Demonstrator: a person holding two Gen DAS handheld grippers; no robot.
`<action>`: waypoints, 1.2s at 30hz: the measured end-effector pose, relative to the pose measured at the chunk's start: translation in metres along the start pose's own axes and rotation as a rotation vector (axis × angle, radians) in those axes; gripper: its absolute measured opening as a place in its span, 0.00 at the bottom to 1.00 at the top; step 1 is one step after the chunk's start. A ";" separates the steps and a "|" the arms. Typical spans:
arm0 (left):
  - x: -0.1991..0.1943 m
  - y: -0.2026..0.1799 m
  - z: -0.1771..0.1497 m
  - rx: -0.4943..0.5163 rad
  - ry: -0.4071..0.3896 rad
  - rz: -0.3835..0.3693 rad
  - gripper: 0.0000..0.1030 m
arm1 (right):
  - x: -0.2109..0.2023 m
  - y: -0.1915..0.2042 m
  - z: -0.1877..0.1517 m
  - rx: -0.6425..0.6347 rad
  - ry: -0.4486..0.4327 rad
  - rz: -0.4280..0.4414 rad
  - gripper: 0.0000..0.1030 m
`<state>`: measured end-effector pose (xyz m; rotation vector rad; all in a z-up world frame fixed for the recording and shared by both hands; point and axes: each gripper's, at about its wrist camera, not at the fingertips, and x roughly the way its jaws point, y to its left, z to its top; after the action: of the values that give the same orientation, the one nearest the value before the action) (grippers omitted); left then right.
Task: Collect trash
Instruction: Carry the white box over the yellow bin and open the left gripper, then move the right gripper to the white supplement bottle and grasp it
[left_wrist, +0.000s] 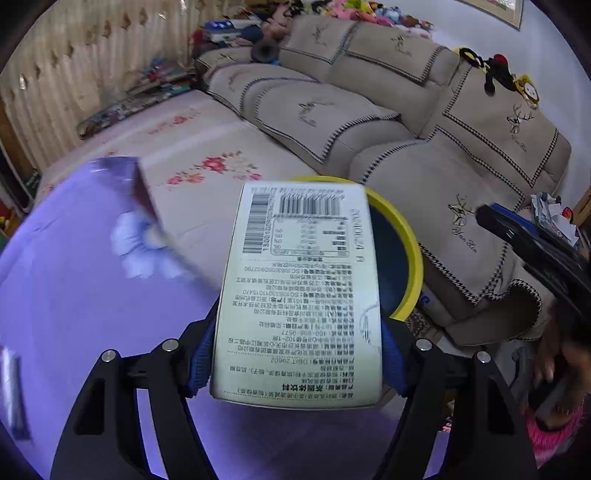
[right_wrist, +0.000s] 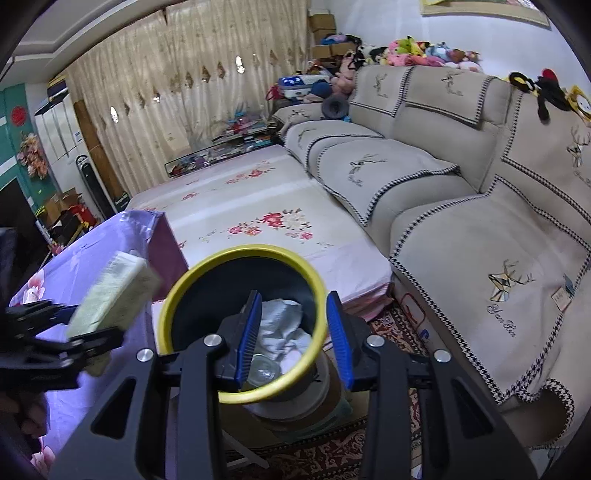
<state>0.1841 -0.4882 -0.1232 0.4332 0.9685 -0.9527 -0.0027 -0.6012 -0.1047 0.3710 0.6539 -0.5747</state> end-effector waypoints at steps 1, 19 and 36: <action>0.009 -0.004 0.005 -0.002 0.013 -0.007 0.69 | -0.001 -0.004 0.000 0.004 -0.001 -0.003 0.34; -0.053 0.043 -0.022 -0.091 -0.217 0.045 0.96 | 0.006 0.018 -0.002 -0.017 0.010 0.038 0.40; -0.211 0.255 -0.247 -0.457 -0.392 0.516 0.95 | 0.007 0.155 -0.011 -0.221 0.039 0.143 0.42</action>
<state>0.2277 -0.0786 -0.0973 0.0885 0.6390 -0.3110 0.0910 -0.4767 -0.0956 0.2200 0.7150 -0.3554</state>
